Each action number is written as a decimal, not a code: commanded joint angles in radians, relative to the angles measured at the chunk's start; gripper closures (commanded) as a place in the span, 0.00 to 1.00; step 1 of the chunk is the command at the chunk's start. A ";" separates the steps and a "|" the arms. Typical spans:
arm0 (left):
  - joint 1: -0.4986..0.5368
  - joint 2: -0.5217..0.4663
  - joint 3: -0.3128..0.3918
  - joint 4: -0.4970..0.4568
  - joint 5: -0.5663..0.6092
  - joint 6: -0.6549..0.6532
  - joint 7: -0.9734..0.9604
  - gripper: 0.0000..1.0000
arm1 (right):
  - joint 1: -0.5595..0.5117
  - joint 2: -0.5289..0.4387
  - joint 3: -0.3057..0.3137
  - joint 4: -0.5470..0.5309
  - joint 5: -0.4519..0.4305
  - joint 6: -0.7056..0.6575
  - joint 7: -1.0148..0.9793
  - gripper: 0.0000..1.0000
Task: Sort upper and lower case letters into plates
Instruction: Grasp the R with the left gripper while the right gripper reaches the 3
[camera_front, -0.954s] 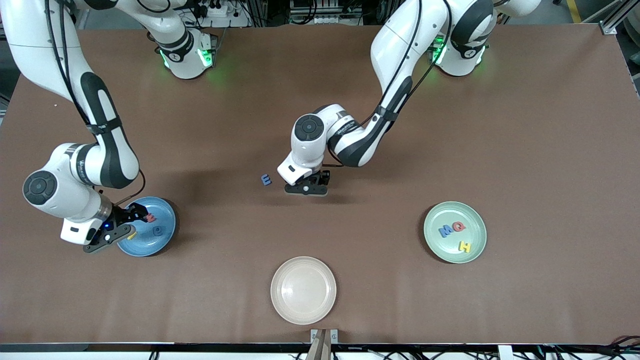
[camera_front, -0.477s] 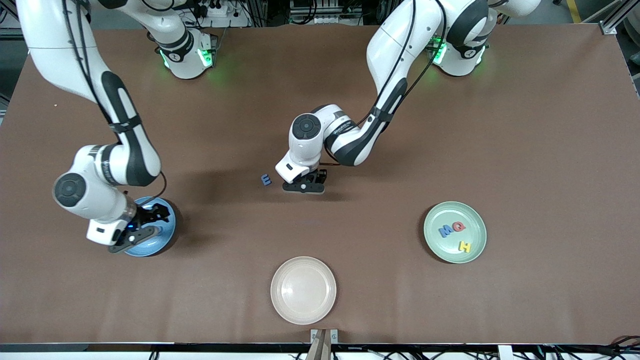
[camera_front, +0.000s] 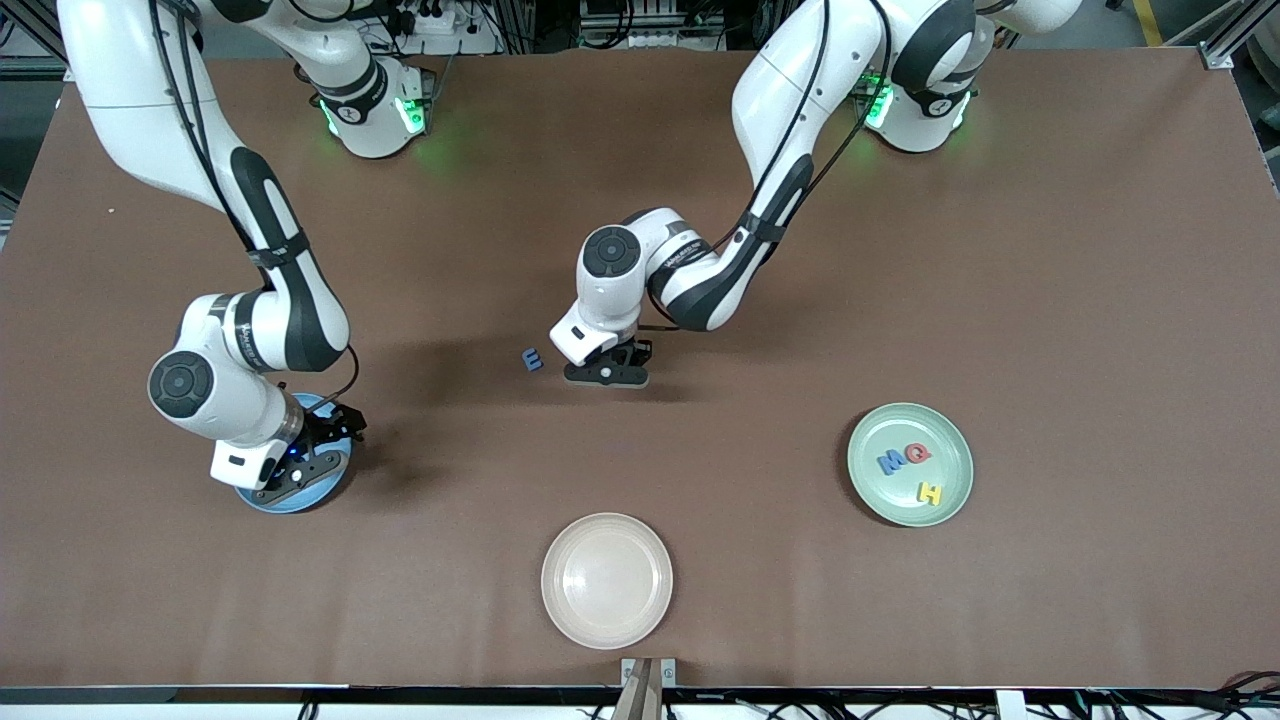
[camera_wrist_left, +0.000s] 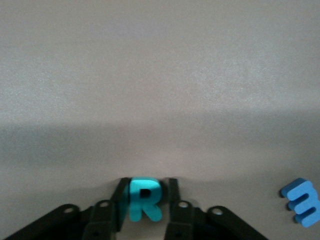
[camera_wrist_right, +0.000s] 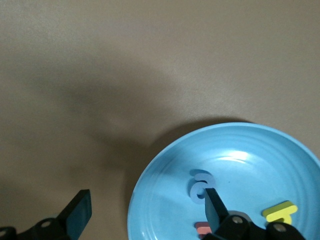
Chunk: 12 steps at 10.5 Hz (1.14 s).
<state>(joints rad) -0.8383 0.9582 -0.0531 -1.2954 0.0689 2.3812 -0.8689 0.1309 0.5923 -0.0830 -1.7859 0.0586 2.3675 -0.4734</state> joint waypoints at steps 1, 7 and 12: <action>-0.016 0.008 0.015 -0.027 0.034 0.015 -0.021 0.80 | 0.044 0.004 -0.001 0.010 0.026 -0.025 0.069 0.00; -0.004 -0.093 0.102 -0.038 0.097 -0.069 -0.015 1.00 | 0.156 -0.016 0.000 0.003 0.029 -0.116 0.168 0.00; 0.251 -0.239 0.128 -0.053 0.072 -0.206 0.155 1.00 | 0.213 -0.078 0.003 -0.094 0.030 -0.046 0.124 0.00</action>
<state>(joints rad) -0.6886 0.7742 0.1054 -1.2969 0.1379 2.2187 -0.7799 0.3366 0.5712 -0.0764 -1.7939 0.0730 2.2782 -0.3303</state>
